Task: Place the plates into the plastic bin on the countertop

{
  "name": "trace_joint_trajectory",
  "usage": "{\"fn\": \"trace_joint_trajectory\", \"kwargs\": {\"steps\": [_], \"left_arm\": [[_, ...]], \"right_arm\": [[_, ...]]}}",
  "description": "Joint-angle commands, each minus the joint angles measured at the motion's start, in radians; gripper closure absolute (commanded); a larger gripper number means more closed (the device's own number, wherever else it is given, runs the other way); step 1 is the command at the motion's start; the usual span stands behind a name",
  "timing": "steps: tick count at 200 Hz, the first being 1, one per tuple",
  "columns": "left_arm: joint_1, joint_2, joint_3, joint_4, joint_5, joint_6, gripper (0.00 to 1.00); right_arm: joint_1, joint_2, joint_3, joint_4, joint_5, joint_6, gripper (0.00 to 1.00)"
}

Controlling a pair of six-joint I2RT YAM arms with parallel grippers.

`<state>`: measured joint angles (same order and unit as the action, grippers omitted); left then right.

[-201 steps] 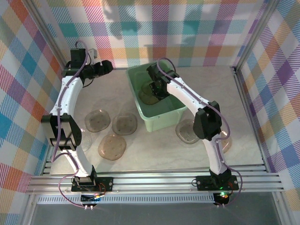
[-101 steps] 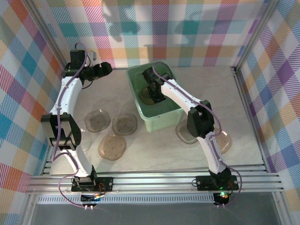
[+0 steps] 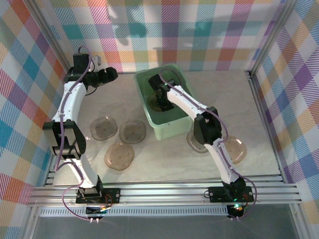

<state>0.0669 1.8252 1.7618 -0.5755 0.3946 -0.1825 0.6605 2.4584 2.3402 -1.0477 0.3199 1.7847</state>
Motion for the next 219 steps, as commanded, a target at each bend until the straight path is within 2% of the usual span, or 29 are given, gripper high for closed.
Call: {"fn": "trace_joint_trajectory", "kwargs": {"steps": [1, 55, 84, 110, 193, 219], "left_arm": [[0.02, -0.011, -0.018, -0.015, 0.007, 0.022, 0.21], [0.025, -0.021, -0.033, -0.011, 0.013, 0.02, 0.21], [0.025, -0.029, -0.041, -0.008, 0.013, 0.02, 0.21], [0.025, -0.034, -0.049, -0.005, 0.015, 0.018, 0.21], [0.025, -0.037, -0.053, -0.012, 0.023, 0.009, 0.22], [0.025, -0.032, -0.048, -0.014, 0.024, 0.005, 0.22]], "right_arm": [[0.013, 0.026, 0.028, -0.009, 0.025, 0.04, 1.0], [0.014, 0.047, 0.028, 0.025, 0.022, 0.046, 0.93], [0.015, 0.045, 0.028, 0.032, 0.031, 0.029, 0.75], [0.014, 0.04, 0.031, 0.058, 0.045, -0.017, 0.69], [0.014, -0.023, 0.017, 0.028, 0.041, -0.083, 0.02], [0.014, -0.062, -0.021, 0.052, 0.038, -0.111, 0.01]]}}
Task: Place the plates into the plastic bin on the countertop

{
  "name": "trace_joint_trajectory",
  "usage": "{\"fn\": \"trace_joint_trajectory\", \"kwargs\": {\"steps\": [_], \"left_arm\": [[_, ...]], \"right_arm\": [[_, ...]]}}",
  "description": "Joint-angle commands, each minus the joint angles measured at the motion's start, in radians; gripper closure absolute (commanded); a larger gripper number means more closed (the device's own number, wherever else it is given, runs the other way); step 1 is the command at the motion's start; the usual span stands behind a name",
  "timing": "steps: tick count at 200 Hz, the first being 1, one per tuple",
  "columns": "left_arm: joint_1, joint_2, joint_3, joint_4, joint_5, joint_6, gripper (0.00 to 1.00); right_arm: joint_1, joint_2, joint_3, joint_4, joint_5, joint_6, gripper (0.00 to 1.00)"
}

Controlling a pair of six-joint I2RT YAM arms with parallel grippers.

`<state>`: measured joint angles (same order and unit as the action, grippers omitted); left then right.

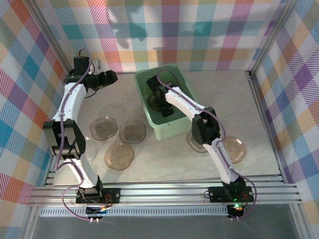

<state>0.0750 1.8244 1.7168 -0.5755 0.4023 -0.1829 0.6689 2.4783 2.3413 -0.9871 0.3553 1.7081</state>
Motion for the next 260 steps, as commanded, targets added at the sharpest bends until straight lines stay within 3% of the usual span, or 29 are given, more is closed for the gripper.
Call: {"fn": "trace_joint_trajectory", "kwargs": {"steps": [1, 50, 79, 128, 155, 179, 199, 219, 232, 260], "left_arm": [[0.017, -0.031, -0.003, -0.014, 0.017, 0.005, 0.22], [0.017, -0.012, 0.02, -0.061, -0.005, 0.003, 0.22], [0.017, 0.012, 0.073, -0.144, -0.046, -0.022, 0.22], [0.034, -0.007, 0.062, -0.227, -0.095, -0.023, 0.22], [0.062, -0.033, -0.003, -0.252, -0.138, -0.026, 0.22], [0.083, -0.045, -0.062, -0.302, -0.195, -0.034, 0.23], [0.091, -0.045, -0.097, -0.333, -0.208, -0.029, 0.23], [0.111, -0.045, -0.145, -0.343, -0.215, -0.043, 0.24], [0.129, -0.042, -0.166, -0.362, -0.203, -0.047, 0.25], [0.16, -0.014, -0.196, -0.396, -0.209, -0.035, 0.26]], "right_arm": [[0.007, -0.084, -0.023, -0.009, 0.003, -0.035, 0.01], [0.008, -0.164, -0.081, -0.029, 0.022, -0.107, 0.01], [0.025, -0.262, -0.18, 0.041, 0.105, -0.216, 0.01], [0.046, -0.333, -0.119, 0.068, 0.252, -0.604, 0.01], [0.046, -0.367, -0.112, 0.147, 0.285, -0.891, 0.01], [0.019, -0.365, -0.059, 0.227, 0.178, -1.166, 0.01], [-0.029, -0.349, -0.005, 0.217, 0.03, -1.274, 0.01], [-0.091, -0.345, -0.009, 0.226, -0.139, -1.303, 0.0], [-0.127, -0.346, -0.015, 0.248, -0.246, -1.306, 0.05], [-0.165, -0.336, -0.01, 0.292, -0.339, -1.353, 0.13]]}}
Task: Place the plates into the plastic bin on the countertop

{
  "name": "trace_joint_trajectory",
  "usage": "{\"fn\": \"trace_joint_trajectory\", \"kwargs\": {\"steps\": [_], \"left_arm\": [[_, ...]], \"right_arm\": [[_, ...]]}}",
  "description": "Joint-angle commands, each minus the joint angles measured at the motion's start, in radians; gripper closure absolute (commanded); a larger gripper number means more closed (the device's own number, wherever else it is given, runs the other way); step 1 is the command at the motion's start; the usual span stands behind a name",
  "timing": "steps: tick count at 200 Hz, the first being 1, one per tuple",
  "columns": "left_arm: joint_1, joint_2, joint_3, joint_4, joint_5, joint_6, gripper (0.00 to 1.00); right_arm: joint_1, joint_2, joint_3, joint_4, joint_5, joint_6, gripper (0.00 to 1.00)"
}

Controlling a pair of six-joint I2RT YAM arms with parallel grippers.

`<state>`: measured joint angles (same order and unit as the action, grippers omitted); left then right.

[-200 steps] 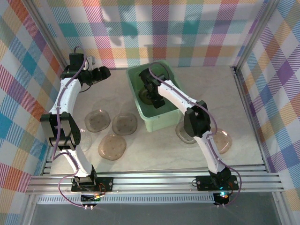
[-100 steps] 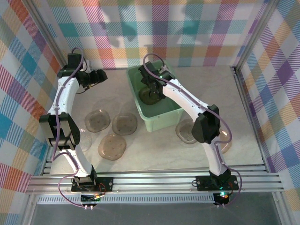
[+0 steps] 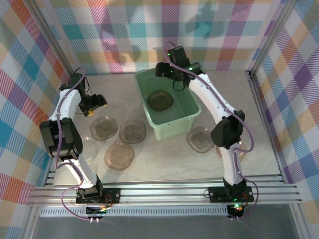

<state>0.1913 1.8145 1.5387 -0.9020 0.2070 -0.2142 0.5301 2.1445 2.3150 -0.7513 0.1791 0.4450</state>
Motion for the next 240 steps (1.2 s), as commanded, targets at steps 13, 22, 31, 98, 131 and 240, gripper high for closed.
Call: {"fn": "trace_joint_trajectory", "kwargs": {"steps": [13, 22, 31, 98, 131, 240], "left_arm": [[0.054, 0.018, -0.02, -0.093, -0.02, 0.005, 0.28], [0.058, 0.023, -0.032, -0.098, -0.026, 0.011, 0.29], [0.066, 0.022, -0.047, -0.09, -0.03, 0.017, 0.3], [0.092, 0.101, -0.07, -0.108, -0.078, 0.141, 0.35], [0.093, 0.117, -0.093, -0.097, -0.098, 0.192, 0.36], [0.093, 0.138, -0.145, -0.053, -0.118, 0.258, 0.4]], "right_arm": [[-0.041, 0.0, 0.018, 0.066, -0.201, -0.093, 0.17], [-0.047, 0.004, 0.018, 0.071, -0.215, -0.09, 0.18], [-0.053, 0.008, 0.018, 0.077, -0.228, -0.088, 0.2], [-0.061, 0.038, 0.049, 0.101, -0.306, -0.098, 0.26], [-0.06, 0.056, 0.072, 0.089, -0.317, -0.105, 0.28], [-0.059, 0.053, 0.072, 0.06, -0.316, -0.084, 0.31]]}}
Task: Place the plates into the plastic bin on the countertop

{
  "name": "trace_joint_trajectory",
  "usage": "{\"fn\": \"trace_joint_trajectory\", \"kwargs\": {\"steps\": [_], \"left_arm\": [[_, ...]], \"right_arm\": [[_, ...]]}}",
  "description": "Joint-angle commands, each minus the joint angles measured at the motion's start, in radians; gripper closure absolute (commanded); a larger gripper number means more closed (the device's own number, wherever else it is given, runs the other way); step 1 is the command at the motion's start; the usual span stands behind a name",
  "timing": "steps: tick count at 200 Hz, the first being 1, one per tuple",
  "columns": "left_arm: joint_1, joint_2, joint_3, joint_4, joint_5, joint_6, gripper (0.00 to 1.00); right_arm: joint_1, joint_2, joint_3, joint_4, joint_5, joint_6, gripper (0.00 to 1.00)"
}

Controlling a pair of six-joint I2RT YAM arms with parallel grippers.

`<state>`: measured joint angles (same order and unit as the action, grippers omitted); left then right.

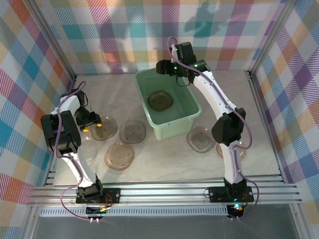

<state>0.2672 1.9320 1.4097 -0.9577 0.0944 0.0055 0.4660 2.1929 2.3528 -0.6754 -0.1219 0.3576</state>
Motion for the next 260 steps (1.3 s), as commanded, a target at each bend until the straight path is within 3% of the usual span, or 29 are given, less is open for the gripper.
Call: {"fn": "trace_joint_trajectory", "kwargs": {"steps": [1, 84, 169, 260], "left_arm": [[0.017, 0.021, -0.016, 0.001, -0.005, 0.039, 0.4], [0.017, 0.076, -0.017, 0.025, 0.001, 0.05, 0.49], [0.017, 0.099, 0.011, 0.004, 0.004, 0.051, 0.8], [0.017, 0.014, 0.031, -0.045, -0.025, 0.031, 0.97]], "right_arm": [[0.005, 0.005, 0.034, -0.017, -0.015, 0.004, 0.31], [0.01, 0.002, 0.028, -0.025, -0.014, 0.02, 0.35], [0.02, 0.0, 0.015, -0.024, -0.004, 0.026, 0.35], [0.026, -0.022, -0.015, 0.005, -0.013, 0.031, 0.35]]}}
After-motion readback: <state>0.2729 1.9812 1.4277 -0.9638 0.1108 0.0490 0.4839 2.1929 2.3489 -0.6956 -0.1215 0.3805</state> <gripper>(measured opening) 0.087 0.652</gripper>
